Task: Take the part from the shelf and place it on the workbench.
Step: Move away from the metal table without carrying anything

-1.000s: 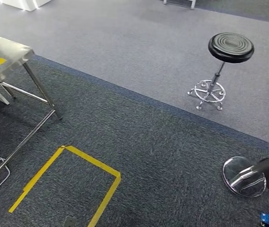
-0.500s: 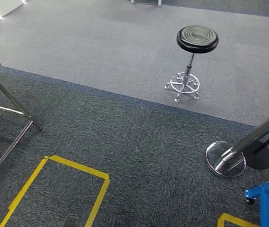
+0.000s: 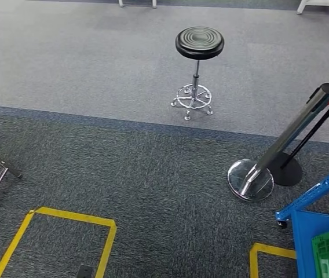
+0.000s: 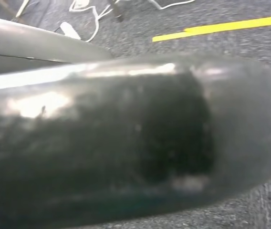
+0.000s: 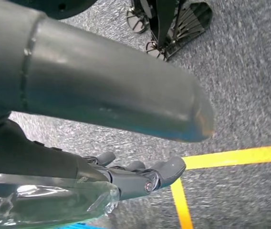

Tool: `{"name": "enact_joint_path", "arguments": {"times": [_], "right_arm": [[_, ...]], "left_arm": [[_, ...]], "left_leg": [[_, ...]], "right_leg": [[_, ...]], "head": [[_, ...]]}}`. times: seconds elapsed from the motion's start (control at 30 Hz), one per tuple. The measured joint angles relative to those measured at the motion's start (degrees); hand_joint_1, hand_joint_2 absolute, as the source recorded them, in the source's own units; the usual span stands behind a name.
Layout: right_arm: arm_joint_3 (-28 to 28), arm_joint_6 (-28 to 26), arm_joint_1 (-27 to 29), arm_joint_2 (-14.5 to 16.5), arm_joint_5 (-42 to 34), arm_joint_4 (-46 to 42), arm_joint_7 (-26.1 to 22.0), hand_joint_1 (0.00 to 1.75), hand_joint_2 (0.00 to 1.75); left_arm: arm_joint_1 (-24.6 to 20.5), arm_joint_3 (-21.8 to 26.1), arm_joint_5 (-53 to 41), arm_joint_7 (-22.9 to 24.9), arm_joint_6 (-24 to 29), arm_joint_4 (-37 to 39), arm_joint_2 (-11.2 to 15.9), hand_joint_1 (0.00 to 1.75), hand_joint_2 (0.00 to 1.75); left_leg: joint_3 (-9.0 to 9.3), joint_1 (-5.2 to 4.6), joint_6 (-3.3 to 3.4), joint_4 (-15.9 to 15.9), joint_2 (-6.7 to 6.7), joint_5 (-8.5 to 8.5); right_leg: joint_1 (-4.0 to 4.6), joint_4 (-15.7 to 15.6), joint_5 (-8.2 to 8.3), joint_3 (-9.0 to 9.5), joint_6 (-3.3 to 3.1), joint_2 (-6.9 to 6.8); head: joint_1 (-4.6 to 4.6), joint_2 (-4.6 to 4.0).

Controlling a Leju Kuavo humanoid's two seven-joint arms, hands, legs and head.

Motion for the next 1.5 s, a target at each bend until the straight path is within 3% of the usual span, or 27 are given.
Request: {"name": "enact_joint_path", "arguments": {"times": [0.03,0.1,0.17,0.23,0.3,0.33,0.37,0.43,0.47,0.53,0.6,0.67,0.77,0.8,0.83,0.9,0.97,1.0,1.03,1.07,1.13,1.2,1.27,1.33,1.37,1.43,1.5], "right_arm": [[0.0,0.1,0.0,0.1,0.1,0.0,0.1,0.00,0.00],[0.1,0.1,0.1,0.0,0.2,0.1,0.3,0.00,0.00],[0.1,0.1,0.3,0.0,0.3,0.1,0.5,0.00,0.00],[0.1,0.0,0.1,-0.1,0.5,0.1,0.8,0.00,0.00],[0.2,0.0,0.0,-0.2,0.5,0.1,0.9,0.00,0.00],[0.2,0.0,0.1,-0.2,0.6,0.1,1.0,0.00,0.00],[0.2,0.0,0.2,-0.3,0.6,0.1,1.1,0.00,0.00],[0.2,0.0,0.4,-0.4,0.6,0.1,1.1,0.00,0.00],[0.2,0.0,0.3,-0.4,0.7,0.1,1.1,0.00,0.00],[0.3,0.0,0.1,-0.4,0.7,0.1,1.1,0.00,0.00],[0.3,0.0,0.2,-0.4,0.7,0.1,1.1,0.00,0.00],[0.3,0.0,0.3,-0.4,0.8,0.1,1.2,0.00,0.00],[0.4,0.1,0.1,-0.4,1.1,0.1,1.3,0.00,0.00],[0.4,0.2,0.1,-0.4,1.2,0.1,1.3,0.00,0.00],[0.4,0.2,0.1,-0.4,1.3,0.1,1.4,0.00,0.00],[0.4,0.2,0.3,-0.4,1.3,0.1,1.6,0.00,0.00],[0.4,0.2,0.3,-0.3,1.4,0.1,1.6,0.00,0.00],[0.4,0.2,0.2,-0.3,1.4,0.1,1.6,0.00,0.00],[0.4,0.2,0.2,-0.2,1.4,0.1,1.6,0.00,0.00],[0.4,0.2,0.1,-0.2,1.5,0.1,1.7,0.00,0.00],[0.4,0.1,0.3,-0.2,1.5,0.1,1.7,0.00,0.00],[0.4,0.0,0.5,-0.3,1.6,0.1,1.7,0.00,0.00],[0.4,0.0,0.4,-0.3,1.7,0.1,1.8,0.00,0.00],[0.4,0.0,0.3,-0.4,1.8,0.1,1.8,0.00,0.00],[0.4,0.0,0.4,-0.4,1.8,0.1,1.8,0.00,0.00],[0.3,0.0,0.5,-0.4,1.8,0.1,1.8,0.00,0.00],[0.3,0.0,0.4,-0.5,2.0,0.1,1.8,0.00,0.00]], "left_arm": [[0.0,0.0,0.0,0.0,0.0,0.0,0.1,0.00,0.00],[0.0,0.0,0.0,0.0,0.0,0.0,-0.1,0.00,0.00],[-0.1,0.1,0.0,0.0,-0.1,0.0,-0.3,0.00,0.00],[0.0,0.1,0.0,0.1,-0.2,0.0,-0.5,0.00,0.00],[0.2,0.1,0.1,0.1,-0.3,0.1,-0.7,0.00,0.00],[0.2,0.1,0.1,0.2,-0.3,0.1,-0.7,0.00,0.00],[0.2,0.1,0.1,0.2,-0.3,0.1,-0.7,0.00,0.00],[0.1,0.2,0.1,0.2,-0.4,0.1,-0.7,0.00,0.00],[0.0,0.2,0.1,0.2,-0.4,0.1,-0.7,0.00,0.00],[0.0,0.2,0.1,0.2,-0.4,0.1,-0.7,0.00,0.00],[-0.1,0.2,0.1,0.2,-0.4,0.1,-0.7,0.00,0.00],[-0.3,0.2,0.1,0.2,-0.4,0.1,-0.7,0.00,0.00],[-0.2,0.2,0.0,0.2,-0.4,0.1,-0.7,0.00,0.00],[-0.1,0.2,0.0,0.3,-0.4,0.1,-0.7,0.00,0.00],[0.0,0.2,0.0,0.4,-0.4,0.1,-0.7,0.00,0.00],[0.1,0.3,0.0,0.6,-0.4,0.1,-0.7,0.00,0.00],[0.0,0.3,0.0,0.6,-0.4,0.1,-0.6,0.00,0.00],[0.0,0.3,0.0,0.6,-0.4,0.1,-0.6,0.00,0.00],[0.0,0.4,0.0,0.6,-0.4,0.1,-0.6,0.00,0.00],[-0.1,0.4,0.0,0.6,-0.4,0.1,-0.6,0.00,0.00],[-0.2,0.4,0.0,0.6,-0.4,0.1,-0.8,0.00,0.00],[-0.3,0.5,0.0,0.6,-0.4,0.1,-1.0,0.00,0.00],[-0.2,0.5,-0.1,0.6,-0.5,0.1,-1.0,0.00,0.00],[0.0,0.6,-0.1,0.6,-0.5,0.1,-1.1,0.00,0.00],[0.0,0.6,-0.1,0.6,-0.5,0.1,-1.1,0.00,0.00],[-0.1,0.7,-0.2,0.6,-0.5,0.1,-1.1,0.00,0.00],[-0.1,0.7,-0.2,0.6,-0.5,0.1,-1.1,0.00,0.00]], "left_leg": [[0.50,-0.17,0.42,-1.2,-0.63,0.10],[0.93,0.02,0.21,-2.2,0.26,0.29],[1.40,0.52,-0.38,-3.6,1.61,0.89],[1.60,0.79,-0.82,-4.3,3.28,1.16],[1.55,0.91,-1.03,-4.2,5.11,1.04],[1.55,1.03,-1.20,-4.2,5.94,0.94],[1.56,1.21,-1.45,-4.0,6.67,0.80],[1.61,1.57,-2.26,-3.5,7.92,0.31],[1.57,1.61,-2.80,-2.9,8.46,-0.07],[1.53,1.49,-3.69,-2.2,9.31,-0.51],[1.65,1.59,-4.29,-2.0,9.87,-0.64],[1.28,1.89,-4.88,-0.7,8.55,-2.04],[-2.79,2.12,-5.29,8.7,5.34,-7.55],[-4.32,2.12,-5.23,12.0,4.99,-8.72],[-5.18,2.09,-5.07,13.7,4.83,-8.80],[-4.13,1.97,-4.32,11.1,4.35,-5.84],[-1.00,1.72,-2.93,4.1,1.92,-1.98],[0.24,1.60,-2.36,1.2,0.70,-1.06],[0.94,1.48,-1.97,-0.5,-0.16,-0.80],[1.13,1.42,-1.82,-1.1,-0.19,-0.99],[1.35,1.50,-2.03,-1.9,0.93,-0.68],[1.57,1.77,-2.13,-3.0,2.30,-0.04],[1.54,1.78,-2.05,-3.4,3.96,0.21],[1.40,1.71,-2.02,-3.3,5.77,0.21],[1.38,1.71,-2.06,-3.3,6.58,0.19],[1.48,1.71,-2.28,-3.2,7.91,0.05],[1.54,1.32,-2.85,-2.7,9.01,-0.35]], "right_leg": [[-0.14,0.0,0.12,-0.19,0.20,0.61],[-0.23,-0.1,0.32,-0.60,0.72,1.45],[0.02,1.6,-1.00,-1.79,1.27,-0.37],[-0.03,7.4,-4.47,-4.74,1.97,-3.35],[-0.64,13.8,-7.04,-7.72,2.79,-4.62],[-0.98,14.8,-6.94,-8.10,3.23,-4.96],[-1.32,13.5,-5.78,-7.26,3.69,-5.37],[-1.84,6.3,-2.59,-3.09,4.60,-7.28],[-1.95,3.0,-1.54,-1.11,4.60,-8.17],[-1.79,0.4,-1.27,0.46,3.70,-8.84],[-1.67,0.6,-1.08,0.27,2.43,-7.72],[-1.75,0.6,-0.84,0.08,1.66,-6.78],[-1.70,0.5,-0.51,-0.25,0.88,-5.10],[-1.59,0.5,-0.44,-0.36,0.75,-4.40],[-1.46,0.5,-0.39,-0.40,0.67,-3.69],[-1.18,0.5,-0.26,-0.40,0.61,-2.24],[-1.02,0.6,-0.04,-0.48,0.68,-0.89],[-1.01,0.6,0.09,-0.63,0.85,-0.26],[-1.08,0.6,0.26,-0.86,1.11,0.31],[-1.13,0.5,0.45,-1.10,1.48,0.87],[-1.24,0.5,0.70,-1.75,2.22,1.46],[-1.05,3.0,-1.05,-3.23,2.73,-0.76],[-0.97,9.6,-4.99,-6.28,3.06,-3.81],[-1.03,15.4,-7.36,-8.64,3.38,-4.83],[-1.06,15.6,-7.01,-8.39,3.52,-5.10],[-1.10,10.0,-4.01,-4.69,3.62,-6.33],[-0.94,2.7,-1.90,-0.36,3.21,-9.10]], "head": [[-0.08,0.00],[-0.28,0.00],[0.00,0.00],[0.40,0.00],[0.51,0.00],[0.48,0.00],[0.50,0.00],[0.54,0.00],[0.57,0.00],[0.41,0.00],[0.21,0.00],[0.06,0.00],[-0.22,0.00],[-0.25,0.00],[-0.28,0.00],[-0.29,0.00],[-0.25,0.00],[-0.31,0.00],[-0.35,0.00],[-0.41,0.00],[-0.47,0.00],[-0.05,0.00],[0.38,0.00],[0.42,0.00],[0.42,0.00],[0.44,0.00],[0.52,0.00]]}}
